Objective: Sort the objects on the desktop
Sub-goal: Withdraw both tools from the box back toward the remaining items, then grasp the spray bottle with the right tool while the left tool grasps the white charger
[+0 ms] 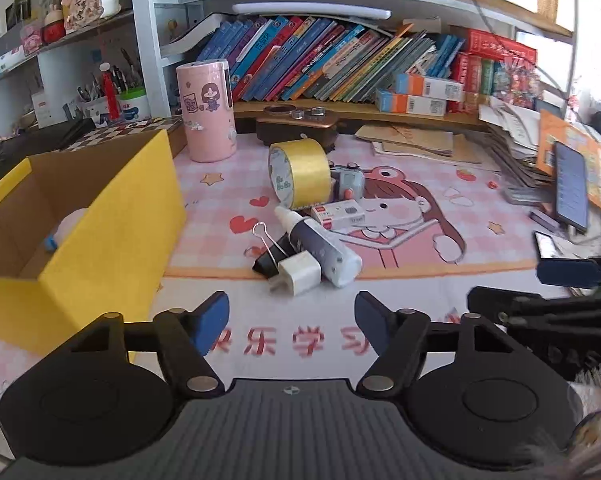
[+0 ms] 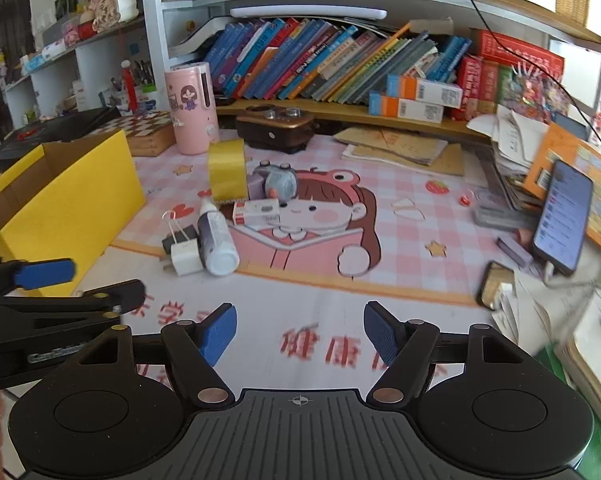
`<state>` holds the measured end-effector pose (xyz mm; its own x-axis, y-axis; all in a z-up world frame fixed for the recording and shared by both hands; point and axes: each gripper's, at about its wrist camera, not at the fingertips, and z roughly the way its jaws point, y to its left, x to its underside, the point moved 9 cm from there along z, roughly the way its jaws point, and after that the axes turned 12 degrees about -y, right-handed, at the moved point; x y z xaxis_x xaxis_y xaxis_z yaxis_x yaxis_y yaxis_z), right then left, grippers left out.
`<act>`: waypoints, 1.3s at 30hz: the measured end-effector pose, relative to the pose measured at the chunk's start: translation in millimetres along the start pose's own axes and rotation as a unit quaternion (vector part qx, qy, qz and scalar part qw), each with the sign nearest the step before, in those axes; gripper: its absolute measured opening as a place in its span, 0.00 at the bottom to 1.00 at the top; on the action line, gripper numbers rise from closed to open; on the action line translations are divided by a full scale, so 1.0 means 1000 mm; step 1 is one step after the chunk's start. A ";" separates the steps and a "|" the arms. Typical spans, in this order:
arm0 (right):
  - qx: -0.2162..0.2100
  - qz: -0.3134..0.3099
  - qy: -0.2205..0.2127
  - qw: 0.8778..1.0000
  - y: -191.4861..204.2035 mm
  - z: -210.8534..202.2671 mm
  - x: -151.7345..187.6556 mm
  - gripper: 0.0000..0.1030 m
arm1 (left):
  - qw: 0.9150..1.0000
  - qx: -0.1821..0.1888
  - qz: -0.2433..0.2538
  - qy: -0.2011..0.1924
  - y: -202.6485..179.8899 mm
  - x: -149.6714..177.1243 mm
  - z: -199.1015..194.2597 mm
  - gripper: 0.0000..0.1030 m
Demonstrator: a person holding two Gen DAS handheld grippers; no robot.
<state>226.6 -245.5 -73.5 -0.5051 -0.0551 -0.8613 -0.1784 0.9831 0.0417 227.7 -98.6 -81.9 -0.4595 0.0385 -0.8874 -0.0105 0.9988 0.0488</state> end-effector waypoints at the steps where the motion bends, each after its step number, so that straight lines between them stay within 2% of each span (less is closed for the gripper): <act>1: -0.002 -0.002 -0.001 1.000 -0.001 0.004 -0.002 0.69 | 1.000 -0.004 -0.002 0.002 -0.001 -0.001 0.007 0.62; 4: -0.009 -0.002 0.001 1.000 -0.004 0.015 -0.008 0.69 | 1.000 -0.015 -0.010 0.011 -0.001 -0.002 0.029 0.54; 13: -0.019 -0.007 -0.002 1.000 -0.013 0.048 -0.028 0.69 | 0.998 -0.041 -0.032 0.040 -0.003 0.004 0.076 0.53; 18: -0.026 -0.011 -0.002 1.000 -0.014 0.062 -0.036 0.69 | 0.995 -0.056 -0.064 0.057 0.000 0.011 0.091 0.52; 20: -0.032 -0.014 0.000 0.999 -0.013 0.067 -0.039 0.69 | 0.994 -0.063 -0.069 0.065 0.002 0.015 0.096 0.51; 23: -0.045 -0.021 0.004 0.999 -0.008 0.075 -0.040 0.69 | 0.993 -0.060 -0.076 0.069 0.003 0.019 0.097 0.42; 30: -0.098 -0.053 0.016 0.994 0.023 0.107 -0.041 0.69 | 0.990 -0.070 -0.100 0.069 0.022 0.020 0.082 0.42; 33: -0.117 -0.057 0.031 0.991 0.038 0.124 -0.039 0.63 | 0.990 -0.068 -0.107 0.066 0.032 0.018 0.066 0.42; 39: -0.153 -0.076 0.067 0.983 0.067 0.152 -0.027 0.42 | 0.990 -0.053 -0.114 0.060 0.042 0.015 0.034 0.42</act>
<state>356.5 -152.2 -124.3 -0.5555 -0.2404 -0.7960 -0.4962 0.8640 0.0853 250.3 -54.7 -109.0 -0.5361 -0.1981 -0.8206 -0.2164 0.9719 -0.0932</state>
